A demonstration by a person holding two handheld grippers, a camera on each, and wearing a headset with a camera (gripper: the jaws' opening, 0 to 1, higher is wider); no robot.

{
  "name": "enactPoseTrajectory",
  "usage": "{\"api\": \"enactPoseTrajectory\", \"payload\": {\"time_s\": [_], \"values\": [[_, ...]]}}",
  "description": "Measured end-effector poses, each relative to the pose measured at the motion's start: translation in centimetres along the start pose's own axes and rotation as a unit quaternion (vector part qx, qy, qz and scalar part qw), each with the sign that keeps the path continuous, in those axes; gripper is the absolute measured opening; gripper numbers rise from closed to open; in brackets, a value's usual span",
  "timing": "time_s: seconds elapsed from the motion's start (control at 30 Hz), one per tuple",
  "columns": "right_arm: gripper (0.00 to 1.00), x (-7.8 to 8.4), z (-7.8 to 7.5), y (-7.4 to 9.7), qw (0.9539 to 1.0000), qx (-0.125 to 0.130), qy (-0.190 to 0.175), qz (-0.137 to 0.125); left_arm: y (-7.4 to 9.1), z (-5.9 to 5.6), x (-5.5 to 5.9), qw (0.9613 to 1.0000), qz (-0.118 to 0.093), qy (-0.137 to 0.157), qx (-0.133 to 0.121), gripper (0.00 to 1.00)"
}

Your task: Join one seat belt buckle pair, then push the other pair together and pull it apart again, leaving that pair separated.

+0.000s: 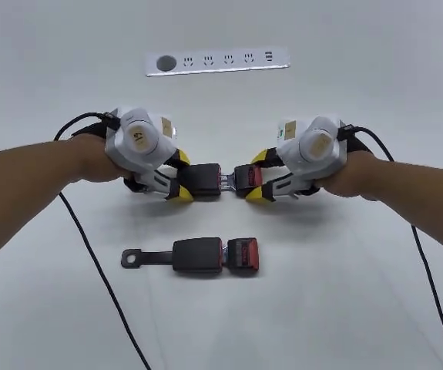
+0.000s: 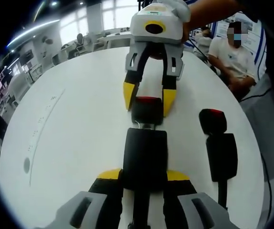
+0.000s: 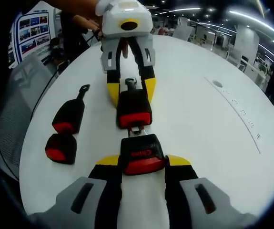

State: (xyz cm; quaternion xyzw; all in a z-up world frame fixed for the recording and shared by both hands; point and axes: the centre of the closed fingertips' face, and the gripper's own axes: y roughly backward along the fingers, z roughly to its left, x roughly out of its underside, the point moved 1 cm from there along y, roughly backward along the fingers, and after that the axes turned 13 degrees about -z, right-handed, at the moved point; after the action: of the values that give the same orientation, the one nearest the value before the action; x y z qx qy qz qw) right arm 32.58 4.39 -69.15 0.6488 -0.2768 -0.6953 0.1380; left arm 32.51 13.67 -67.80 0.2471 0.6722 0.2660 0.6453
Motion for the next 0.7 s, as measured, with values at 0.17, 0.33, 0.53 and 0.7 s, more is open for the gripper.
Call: {"api": "enactPoseTrajectory", "payload": {"time_s": [0.17,0.33,0.53,0.7], "values": [[0.34,-0.3,-0.1,0.3,1.0,0.004,-0.007,0.003,0.0,0.1,0.0,1.0,0.009,-0.001,0.001,0.33],[0.33,-0.7,-0.1,0.4,0.9999,0.009,-0.013,0.003,0.0,0.0,-0.2,0.9999,0.012,0.001,-0.001,0.33],[0.33,-0.9,0.1,0.4,0.9998,0.011,-0.017,0.004,-0.1,0.0,-0.3,0.9998,0.02,-0.006,0.005,0.32],[0.33,-1.7,0.6,-1.0,0.9997,0.016,-0.02,-0.003,-0.3,0.2,-0.2,0.9992,0.034,-0.015,0.013,0.32]]}}
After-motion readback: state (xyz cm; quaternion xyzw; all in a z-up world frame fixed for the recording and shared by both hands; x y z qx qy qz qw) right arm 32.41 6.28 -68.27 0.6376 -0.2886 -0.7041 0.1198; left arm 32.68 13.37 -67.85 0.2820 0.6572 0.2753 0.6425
